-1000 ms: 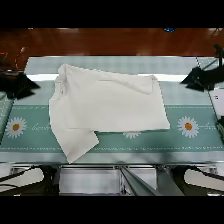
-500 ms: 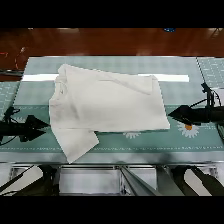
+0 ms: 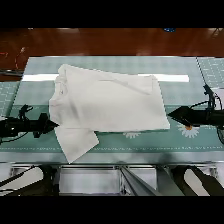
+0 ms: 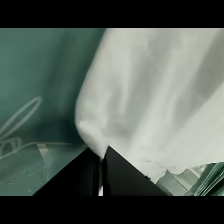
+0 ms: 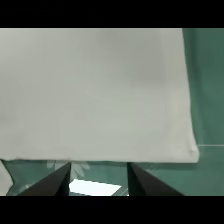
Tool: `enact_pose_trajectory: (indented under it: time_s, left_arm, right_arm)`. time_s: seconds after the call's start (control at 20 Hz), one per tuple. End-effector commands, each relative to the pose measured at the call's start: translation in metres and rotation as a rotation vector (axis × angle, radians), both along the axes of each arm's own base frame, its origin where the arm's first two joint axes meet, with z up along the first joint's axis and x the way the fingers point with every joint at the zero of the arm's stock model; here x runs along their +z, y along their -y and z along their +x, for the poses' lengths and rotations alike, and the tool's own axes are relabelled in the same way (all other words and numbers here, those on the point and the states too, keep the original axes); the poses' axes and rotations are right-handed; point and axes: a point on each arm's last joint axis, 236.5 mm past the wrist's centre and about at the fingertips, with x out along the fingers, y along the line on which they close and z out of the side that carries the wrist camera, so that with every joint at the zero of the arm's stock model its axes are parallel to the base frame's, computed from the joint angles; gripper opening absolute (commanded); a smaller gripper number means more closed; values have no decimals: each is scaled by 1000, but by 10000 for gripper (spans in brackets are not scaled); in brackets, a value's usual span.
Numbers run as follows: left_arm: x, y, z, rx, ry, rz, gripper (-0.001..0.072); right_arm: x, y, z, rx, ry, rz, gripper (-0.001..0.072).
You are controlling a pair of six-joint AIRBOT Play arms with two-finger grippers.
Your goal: Fold the shirts.
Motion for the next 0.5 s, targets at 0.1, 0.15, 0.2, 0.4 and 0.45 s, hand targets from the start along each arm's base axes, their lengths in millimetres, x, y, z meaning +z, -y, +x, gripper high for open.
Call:
enact_pose_trajectory:
  time_s: [0.1, 0.15, 0.2, 0.4, 0.45]
  left_arm:
    - [-1, 8, 5, -50, 23, 4, 20]
    - [-2, 8, 5, -52, 25, 6, 20]
    - [-2, 7, 5, -54, 29, 9, 20]
    - [-2, 7, 5, -54, 29, 9, 20]
    - [-2, 7, 5, -54, 29, 9, 20]
  right_arm:
    - [-27, 87, -27, -304, -148, -100, 407]
    - [-32, 83, -35, -311, -176, -70, 407]
    - [-38, 76, -41, -292, -198, -54, 407]
    - [-64, 47, -56, -210, -279, -13, 407]
    - [-69, 40, -56, -191, -302, 5, 407]
